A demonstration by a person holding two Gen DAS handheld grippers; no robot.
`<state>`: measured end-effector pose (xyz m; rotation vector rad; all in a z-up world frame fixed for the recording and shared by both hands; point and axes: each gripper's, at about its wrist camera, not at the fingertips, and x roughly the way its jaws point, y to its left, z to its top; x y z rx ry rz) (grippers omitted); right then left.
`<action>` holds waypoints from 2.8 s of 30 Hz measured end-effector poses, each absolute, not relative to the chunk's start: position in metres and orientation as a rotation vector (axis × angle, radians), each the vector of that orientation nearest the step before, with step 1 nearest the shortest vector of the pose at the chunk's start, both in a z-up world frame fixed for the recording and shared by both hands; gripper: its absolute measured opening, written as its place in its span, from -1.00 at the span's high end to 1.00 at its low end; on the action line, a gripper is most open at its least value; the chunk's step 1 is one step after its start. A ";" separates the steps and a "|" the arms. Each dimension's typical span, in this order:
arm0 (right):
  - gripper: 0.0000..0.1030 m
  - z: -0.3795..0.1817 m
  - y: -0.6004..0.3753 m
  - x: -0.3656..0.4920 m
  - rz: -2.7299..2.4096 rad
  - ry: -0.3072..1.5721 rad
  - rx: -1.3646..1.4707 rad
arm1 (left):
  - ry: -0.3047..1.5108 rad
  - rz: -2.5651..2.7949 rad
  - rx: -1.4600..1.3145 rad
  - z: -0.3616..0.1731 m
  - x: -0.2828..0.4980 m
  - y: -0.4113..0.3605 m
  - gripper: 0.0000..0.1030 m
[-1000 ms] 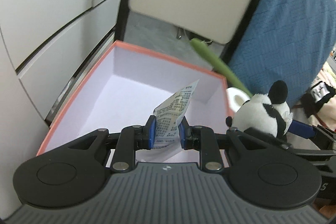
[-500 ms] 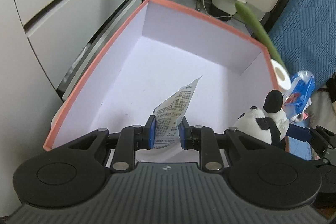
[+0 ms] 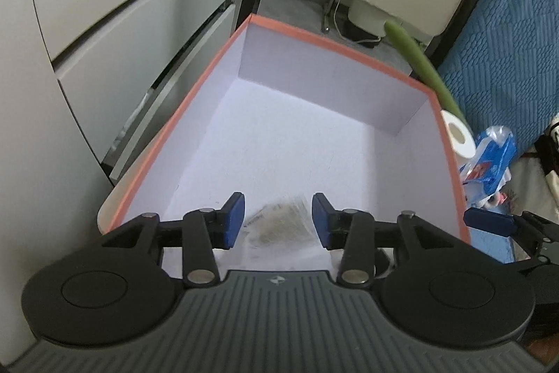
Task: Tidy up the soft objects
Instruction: 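Open the left tool to drop the receipt while the right tool releases the panda into the box, then move the left tool to the white face mask while the right tool reaches the white fluffy ring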
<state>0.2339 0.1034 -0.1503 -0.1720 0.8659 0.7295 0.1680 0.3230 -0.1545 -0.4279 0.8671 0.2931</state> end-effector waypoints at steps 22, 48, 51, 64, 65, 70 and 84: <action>-1.00 -0.067 0.008 0.218 0.653 0.629 -0.045 | 0.697 0.204 -0.354 -0.067 0.165 0.231 0.06; -1.00 -0.085 -0.121 0.198 0.480 0.611 0.032 | 0.693 0.019 -0.298 -0.092 0.174 0.092 0.06; -1.00 -0.092 -0.134 0.196 0.466 0.621 0.039 | 0.703 0.009 -0.294 -0.099 0.175 0.079 0.06; -1.00 -0.120 -0.176 0.185 0.427 0.651 0.072 | 0.737 -0.029 -0.266 -0.123 0.169 0.035 0.00; -1.00 -0.122 -0.179 0.184 0.427 0.652 0.074 | 0.739 -0.032 -0.263 -0.125 0.167 0.032 0.00; -1.00 -0.131 -0.189 0.177 0.416 0.654 0.075 | 0.750 -0.041 -0.245 -0.130 0.164 0.019 0.00; -1.00 -0.159 -0.221 0.173 0.350 0.668 0.117 | 0.773 -0.043 -0.190 -0.153 0.167 -0.001 0.00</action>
